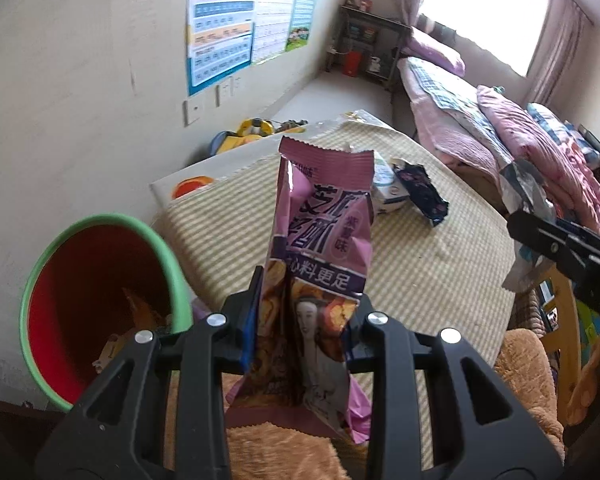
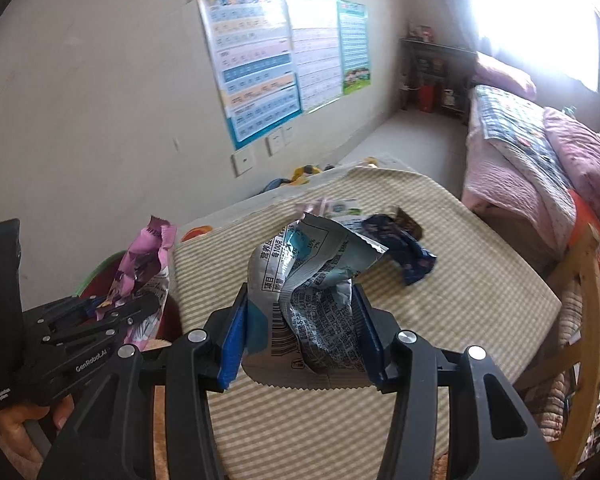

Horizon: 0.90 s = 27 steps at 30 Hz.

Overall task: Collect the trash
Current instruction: 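Carry pink wrapper and foil packet over the red bin and open both tools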

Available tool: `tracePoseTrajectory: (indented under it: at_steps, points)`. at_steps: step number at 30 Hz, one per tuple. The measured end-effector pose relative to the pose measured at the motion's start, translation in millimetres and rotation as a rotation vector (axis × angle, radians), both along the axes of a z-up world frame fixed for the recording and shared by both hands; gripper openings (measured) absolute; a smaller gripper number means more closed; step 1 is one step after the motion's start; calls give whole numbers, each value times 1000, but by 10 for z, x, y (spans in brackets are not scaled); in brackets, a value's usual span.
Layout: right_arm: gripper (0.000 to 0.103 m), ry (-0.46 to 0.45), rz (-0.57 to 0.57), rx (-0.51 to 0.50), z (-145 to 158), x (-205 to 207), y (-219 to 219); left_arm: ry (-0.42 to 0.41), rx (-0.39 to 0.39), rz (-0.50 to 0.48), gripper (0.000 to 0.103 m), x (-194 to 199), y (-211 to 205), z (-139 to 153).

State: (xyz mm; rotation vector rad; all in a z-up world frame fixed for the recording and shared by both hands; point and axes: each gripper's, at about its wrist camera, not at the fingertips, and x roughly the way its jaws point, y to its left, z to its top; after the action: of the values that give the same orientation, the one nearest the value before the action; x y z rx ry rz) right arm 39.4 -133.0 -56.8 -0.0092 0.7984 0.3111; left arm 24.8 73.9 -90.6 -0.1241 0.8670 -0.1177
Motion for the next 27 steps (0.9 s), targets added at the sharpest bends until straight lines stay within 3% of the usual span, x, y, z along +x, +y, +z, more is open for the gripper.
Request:
tracePoseTrajectory:
  at_steps: [8,27]
  points:
    - [48,8,47,-32,-12,17,295,-17,-29,72,30,-56,345,52]
    - [48,48,228,-29,-145,133,1179,32,-48,249,30,-185,1085,-201]
